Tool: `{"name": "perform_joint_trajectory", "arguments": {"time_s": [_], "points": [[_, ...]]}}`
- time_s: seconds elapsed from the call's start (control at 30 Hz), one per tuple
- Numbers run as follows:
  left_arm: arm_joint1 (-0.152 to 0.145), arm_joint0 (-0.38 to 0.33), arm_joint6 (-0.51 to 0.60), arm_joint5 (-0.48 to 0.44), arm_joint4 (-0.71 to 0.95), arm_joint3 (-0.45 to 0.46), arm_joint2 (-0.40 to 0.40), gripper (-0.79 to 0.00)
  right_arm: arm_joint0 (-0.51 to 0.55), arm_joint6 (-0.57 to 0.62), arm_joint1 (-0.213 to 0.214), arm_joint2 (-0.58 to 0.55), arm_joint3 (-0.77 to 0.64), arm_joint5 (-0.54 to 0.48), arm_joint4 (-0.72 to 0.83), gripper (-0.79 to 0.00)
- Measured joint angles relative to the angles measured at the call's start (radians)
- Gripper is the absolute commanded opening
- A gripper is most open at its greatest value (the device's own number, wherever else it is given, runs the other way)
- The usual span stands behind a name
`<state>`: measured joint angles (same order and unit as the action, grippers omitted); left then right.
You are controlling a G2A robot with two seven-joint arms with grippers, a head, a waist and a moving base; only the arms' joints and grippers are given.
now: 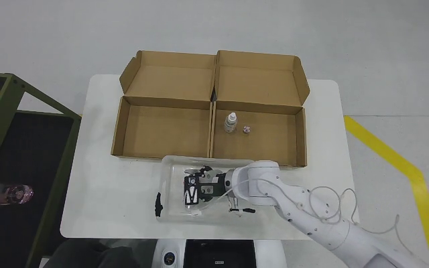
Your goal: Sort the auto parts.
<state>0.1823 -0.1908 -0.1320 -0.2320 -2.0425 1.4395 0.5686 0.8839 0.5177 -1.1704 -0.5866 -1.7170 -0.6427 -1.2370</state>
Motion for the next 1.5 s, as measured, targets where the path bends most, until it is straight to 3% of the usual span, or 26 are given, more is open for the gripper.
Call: {"name": "perform_joint_trajectory", "arguments": {"time_s": [0.73,0.83,0.93,1.17,1.5], "points": [[0.0,0.0,0.0,0.0,0.0,0.0,0.0,0.0,-0.027,-0.005,-0.049,0.032,0.092,0.014,-0.032,-0.32],[0.0,0.0,0.0,0.0,0.0,0.0,0.0,0.0,-0.026,-0.005,-0.054,0.031,0.101,0.014,-0.029,-0.403],[0.0,0.0,0.0,0.0,0.0,0.0,0.0,0.0,-0.023,-0.009,-0.057,0.027,0.105,0.011,-0.021,-0.551],[0.0,0.0,0.0,0.0,0.0,0.0,0.0,0.0,-0.018,-0.02,-0.061,0.011,0.1,-0.004,-0.011,-0.785],[0.0,0.0,0.0,0.0,0.0,0.0,0.0,0.0,-0.007,-0.052,-0.059,-0.035,0.065,-0.037,0.034,-0.785]]}}
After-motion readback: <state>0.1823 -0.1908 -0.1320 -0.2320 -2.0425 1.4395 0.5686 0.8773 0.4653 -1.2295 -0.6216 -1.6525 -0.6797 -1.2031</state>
